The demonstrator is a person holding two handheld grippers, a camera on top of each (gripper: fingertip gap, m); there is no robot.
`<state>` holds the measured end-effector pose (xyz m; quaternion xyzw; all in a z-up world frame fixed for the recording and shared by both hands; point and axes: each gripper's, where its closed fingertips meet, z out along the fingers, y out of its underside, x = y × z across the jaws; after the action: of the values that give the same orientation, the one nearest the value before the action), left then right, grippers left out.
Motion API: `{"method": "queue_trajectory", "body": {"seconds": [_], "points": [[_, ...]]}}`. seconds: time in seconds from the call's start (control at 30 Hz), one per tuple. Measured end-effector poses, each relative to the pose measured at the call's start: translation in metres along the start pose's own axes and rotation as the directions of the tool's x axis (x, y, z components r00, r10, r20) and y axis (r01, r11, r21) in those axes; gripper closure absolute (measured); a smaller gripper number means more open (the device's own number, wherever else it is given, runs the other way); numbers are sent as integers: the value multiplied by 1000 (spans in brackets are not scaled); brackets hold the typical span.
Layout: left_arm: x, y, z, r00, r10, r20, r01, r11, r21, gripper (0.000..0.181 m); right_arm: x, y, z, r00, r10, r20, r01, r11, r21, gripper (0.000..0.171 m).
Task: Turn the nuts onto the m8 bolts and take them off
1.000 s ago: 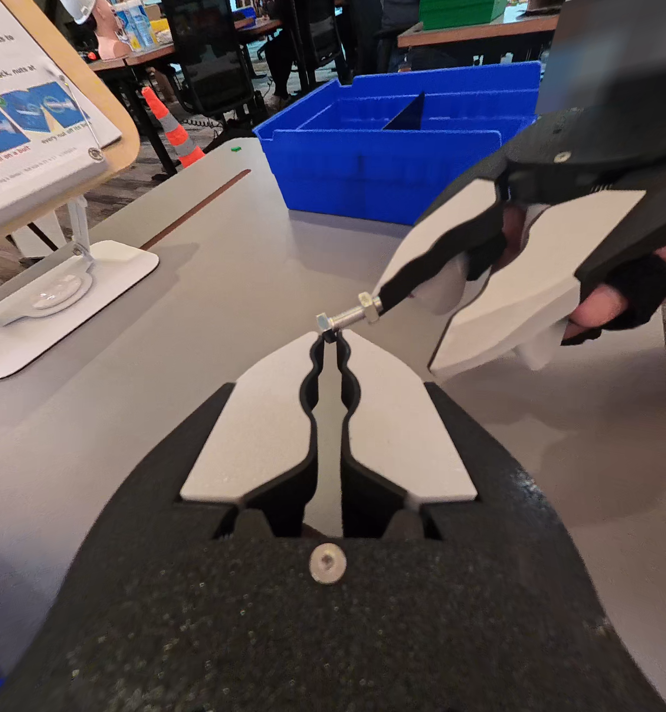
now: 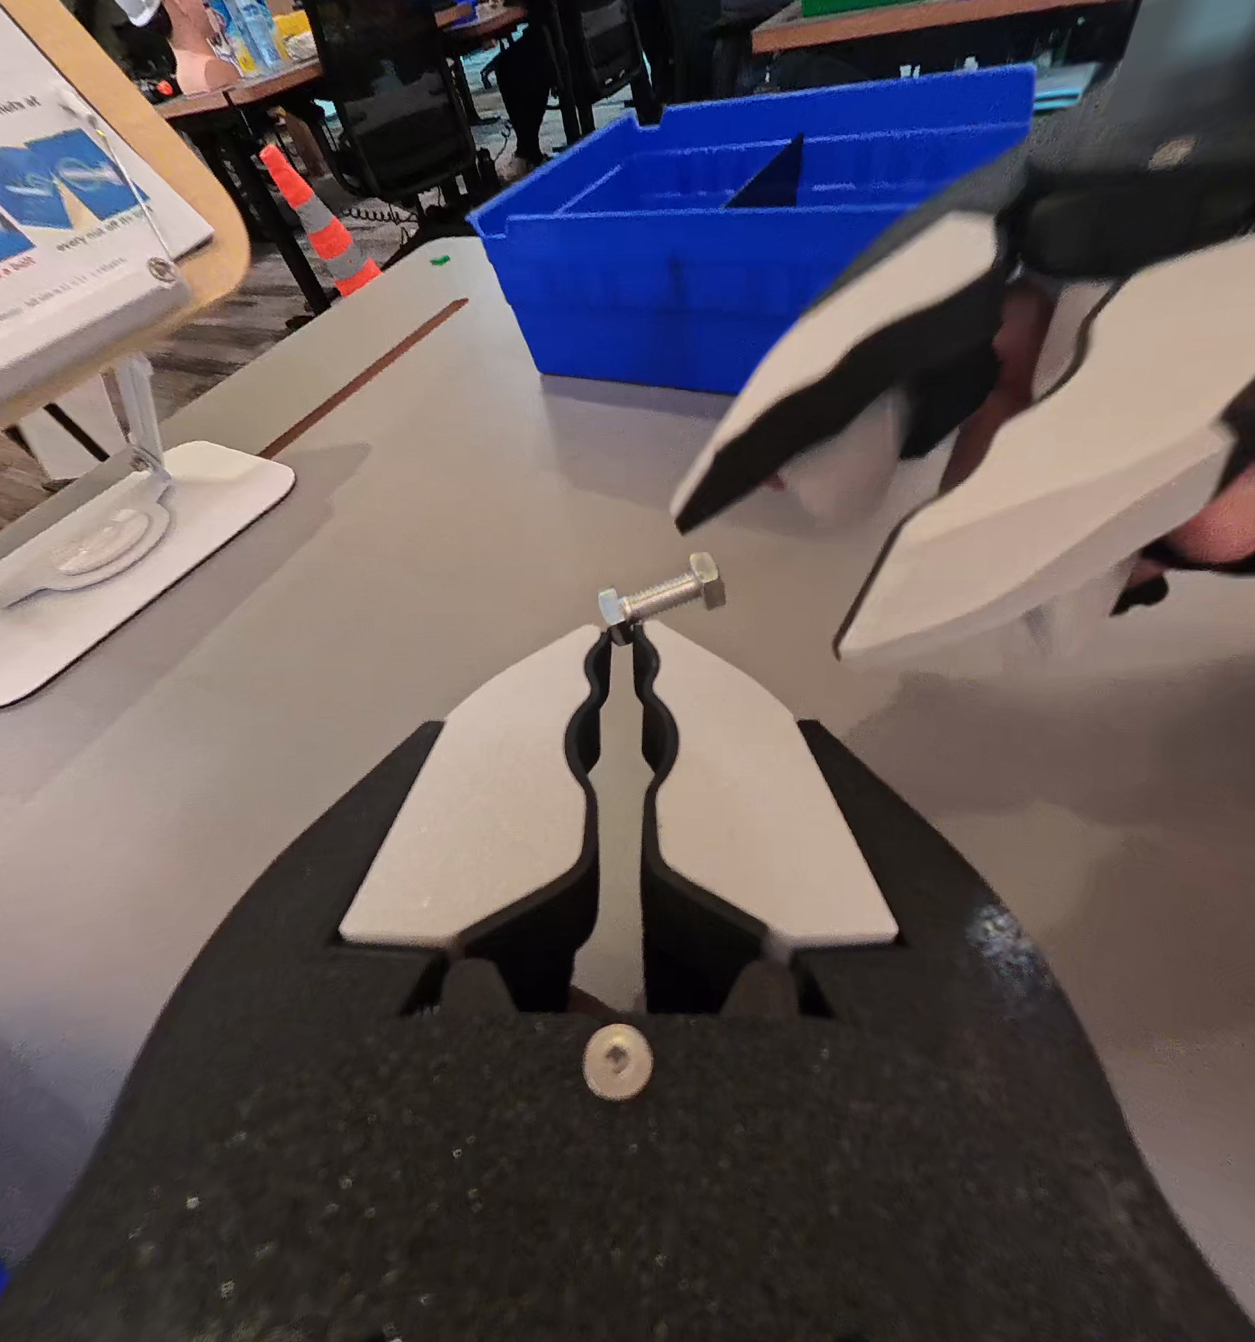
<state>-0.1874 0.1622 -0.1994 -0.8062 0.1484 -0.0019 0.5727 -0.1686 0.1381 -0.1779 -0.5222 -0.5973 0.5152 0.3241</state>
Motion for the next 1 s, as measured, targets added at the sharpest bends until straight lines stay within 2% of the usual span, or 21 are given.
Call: {"method": "queue_trajectory", "body": {"seconds": [0.17,0.27,0.3,0.33,0.4,0.5,0.63,0.73,0.87,1.0], "points": [[-1,-5,-3,1000,-19,-8,19,1000,24,176,6,23,6,999,52,-10,-53,996,-65,118],[-1,-2,-1,1000,-8,-10,8,1000,9,175,-3,10,6,1000,28,12,-27,999,-24,118],[0,-1,0,1000,-5,-10,6,1000,6,176,-7,2,4,1000,2,17,-2,1000,8,112],[-1,1,0,1000,-4,-10,4,1000,-3,176,-13,-8,1,999,-33,33,32,998,48,120],[-2,4,1,1000,0,0,0,1000,-13,176,-18,-21,-4,997,-74,19,72,993,96,121],[-1,1,0,1000,-5,1,5,1000,0,176,-3,-13,-4,994,-85,-68,88,995,46,121],[-1,-4,-3,1000,-2,3,2,1000,14,176,16,17,1,989,87,-118,-92,995,-39,123],[1,-4,-3,1000,5,6,-5,1000,13,176,15,21,3,973,208,-101,-210,978,-12,127],[3,-3,-2,1000,21,12,-21,1000,8,176,13,14,6,959,267,-91,-265,963,38,134],[2,-3,-2,1000,23,12,-23,1000,6,176,14,12,6,960,262,-94,-259,965,44,154]]}}
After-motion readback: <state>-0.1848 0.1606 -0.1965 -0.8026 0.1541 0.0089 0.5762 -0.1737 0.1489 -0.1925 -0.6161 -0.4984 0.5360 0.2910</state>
